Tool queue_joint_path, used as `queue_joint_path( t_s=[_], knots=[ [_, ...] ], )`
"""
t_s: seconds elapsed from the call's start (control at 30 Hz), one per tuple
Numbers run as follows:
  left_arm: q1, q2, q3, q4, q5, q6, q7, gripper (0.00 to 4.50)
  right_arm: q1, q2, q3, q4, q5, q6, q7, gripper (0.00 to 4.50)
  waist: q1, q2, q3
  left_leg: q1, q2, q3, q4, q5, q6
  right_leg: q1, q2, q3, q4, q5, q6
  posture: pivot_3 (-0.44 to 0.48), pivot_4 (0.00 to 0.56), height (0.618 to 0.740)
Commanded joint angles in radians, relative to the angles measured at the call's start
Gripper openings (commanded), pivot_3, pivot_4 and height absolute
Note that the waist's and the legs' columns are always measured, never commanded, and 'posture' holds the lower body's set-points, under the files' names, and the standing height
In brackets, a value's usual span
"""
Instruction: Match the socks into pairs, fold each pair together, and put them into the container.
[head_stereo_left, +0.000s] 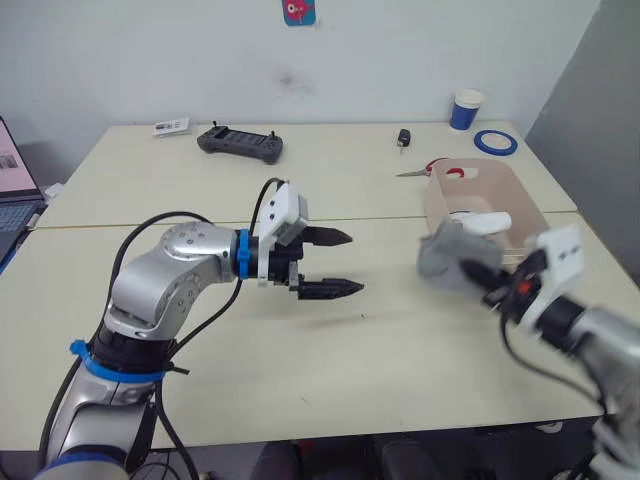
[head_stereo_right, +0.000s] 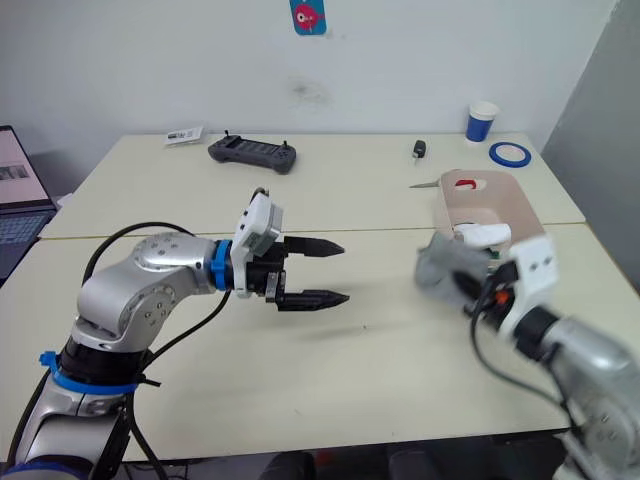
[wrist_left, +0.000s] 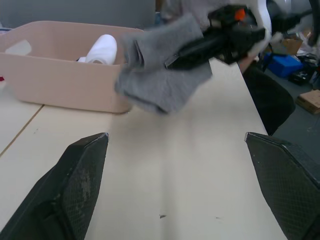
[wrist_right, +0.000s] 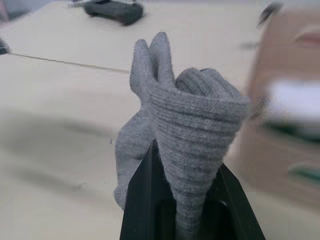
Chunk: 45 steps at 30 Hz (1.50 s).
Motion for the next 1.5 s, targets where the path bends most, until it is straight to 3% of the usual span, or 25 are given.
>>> queue_joint_path(
  t_s=[0.03,0.13,0.27,0.37,0.57,0.8,1.2,1.37,1.5],
  knots=[
    [-0.066,-0.011,0.004,-0.016,-0.021,0.046,0.02,4.45,-0.062,-0.187,0.036,0.119,-0.132,-0.213,0.092,0.0,0.001,-0.001,0.0,0.0,0.0,-0.001,0.0,0.0,0.0,0.001,0.0,0.0,-0.001,0.0,0.0,0.0,0.15,0.74],
    [-0.112,-0.028,0.001,-0.015,-0.024,0.065,0.03,4.45,-0.126,-0.371,0.184,0.331,-0.33,-0.518,0.193,0.0,0.0,-0.001,0.0,0.0,0.0,-0.001,-0.001,0.0,0.001,0.0,0.001,0.0,-0.001,-0.001,0.0,0.0,0.15,0.74],
    [-0.14,-0.05,-0.007,-0.01,-0.005,0.056,0.043,4.45,-0.32,-0.493,0.447,0.732,-0.662,-1.034,0.231,0.0,-0.003,0.0,0.001,0.0,0.0,0.001,-0.001,0.0,0.001,0.0,0.001,0.002,-0.001,-0.001,0.0,0.0,0.15,0.74],
    [-0.137,-0.055,-0.014,-0.016,0.004,0.054,0.05,4.45,-0.479,-0.487,0.615,1.012,-0.867,-1.362,0.218,0.0,-0.003,0.001,0.002,0.001,0.001,0.002,-0.001,0.0,0.001,-0.001,0.001,0.002,-0.001,-0.001,0.0,0.0,0.15,0.74],
    [-0.113,-0.052,-0.013,-0.045,0.005,0.059,0.073,4.45,-0.688,-0.394,0.822,1.398,-1.067,-1.711,0.279,0.0,0.0,0.001,0.003,0.001,0.001,0.002,-0.001,0.001,-0.002,-0.001,0.001,0.002,0.0,0.002,-0.005,0.0,0.15,0.74],
    [-0.095,-0.046,-0.013,-0.059,0.013,0.052,0.093,4.45,-0.824,-0.318,0.906,1.57,-1.103,-1.797,0.496,0.0,0.007,0.001,0.003,0.0,0.001,0.001,0.0,0.002,-0.004,-0.001,-0.001,0.001,0.0,0.002,-0.006,0.0,0.15,0.74],
    [-0.09,-0.04,-0.031,-0.031,0.049,0.019,0.08,4.5,-1.033,-0.277,0.883,1.737,-1.027,-1.733,0.906,4.08,0.008,0.003,0.004,0.001,0.001,0.0,0.006,0.002,-0.004,0.001,-0.001,0.0,0.004,0.002,-0.006,0.0,0.15,0.74],
    [-0.087,-0.043,-0.03,-0.023,0.061,0.015,0.073,4.5,-1.045,-0.294,0.857,1.713,-0.988,-1.663,1.005,4.08,0.009,0.003,0.004,0.001,0.001,0.0,0.011,0.002,-0.003,0.001,-0.001,0.0,0.009,0.002,-0.006,0.0,0.15,0.74],
    [-0.071,-0.044,-0.001,-0.015,0.077,0.003,0.103,4.5,-1.039,-0.37,0.823,1.638,-0.975,-1.582,1.049,4.08,0.009,0.007,0.007,0.001,0.0,0.0,0.014,0.0,0.0,0.001,-0.001,0.0,0.014,0.002,-0.006,0.0,0.15,0.74]
  ],
)
